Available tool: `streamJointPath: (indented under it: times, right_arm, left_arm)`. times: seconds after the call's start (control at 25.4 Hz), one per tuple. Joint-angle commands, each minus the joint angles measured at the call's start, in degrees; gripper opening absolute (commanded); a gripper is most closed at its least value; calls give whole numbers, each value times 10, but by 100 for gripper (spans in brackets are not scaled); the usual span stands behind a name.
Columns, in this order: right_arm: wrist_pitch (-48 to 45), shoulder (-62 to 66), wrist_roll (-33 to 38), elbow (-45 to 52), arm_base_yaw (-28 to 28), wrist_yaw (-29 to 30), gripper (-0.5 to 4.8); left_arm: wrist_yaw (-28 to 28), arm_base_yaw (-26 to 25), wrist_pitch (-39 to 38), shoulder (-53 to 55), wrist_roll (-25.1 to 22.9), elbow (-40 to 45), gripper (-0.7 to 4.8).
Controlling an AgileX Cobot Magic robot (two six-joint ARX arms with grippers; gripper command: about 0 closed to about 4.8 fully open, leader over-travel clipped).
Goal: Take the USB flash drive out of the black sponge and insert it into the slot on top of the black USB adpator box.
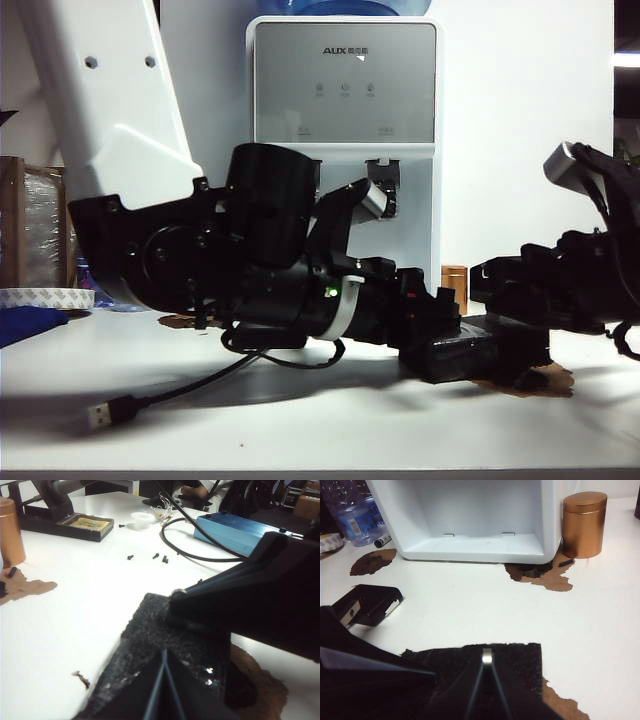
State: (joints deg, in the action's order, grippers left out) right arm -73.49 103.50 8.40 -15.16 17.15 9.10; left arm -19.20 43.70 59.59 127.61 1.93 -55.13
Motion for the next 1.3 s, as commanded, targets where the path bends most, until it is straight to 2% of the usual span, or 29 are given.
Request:
streamJointPath:
  times: [0.04, 0.83, 0.94, 1.1, 1.3]
  right_arm:
    - [-38, -2, 11, 0, 3, 31, -2]
    - [-55, -68, 12, 2, 3, 39, -2]
    - [-55, -99, 12, 1, 3, 37, -2]
    - [-55, -155, 12, -2, 3, 37, -2]
    - [-55, -226, 18, -2, 2, 38, -2]
  left_arm:
    - [-1, 1, -43, 6, 0, 2, -5]
    - [-3, 1, -47, 10, 0, 2, -5]
    - [-3, 1, 5, 9, 2, 2, -5]
    - [-1, 1, 103, 9, 46, 2, -5]
    - [11, -4, 120, -30, 61, 6, -5]
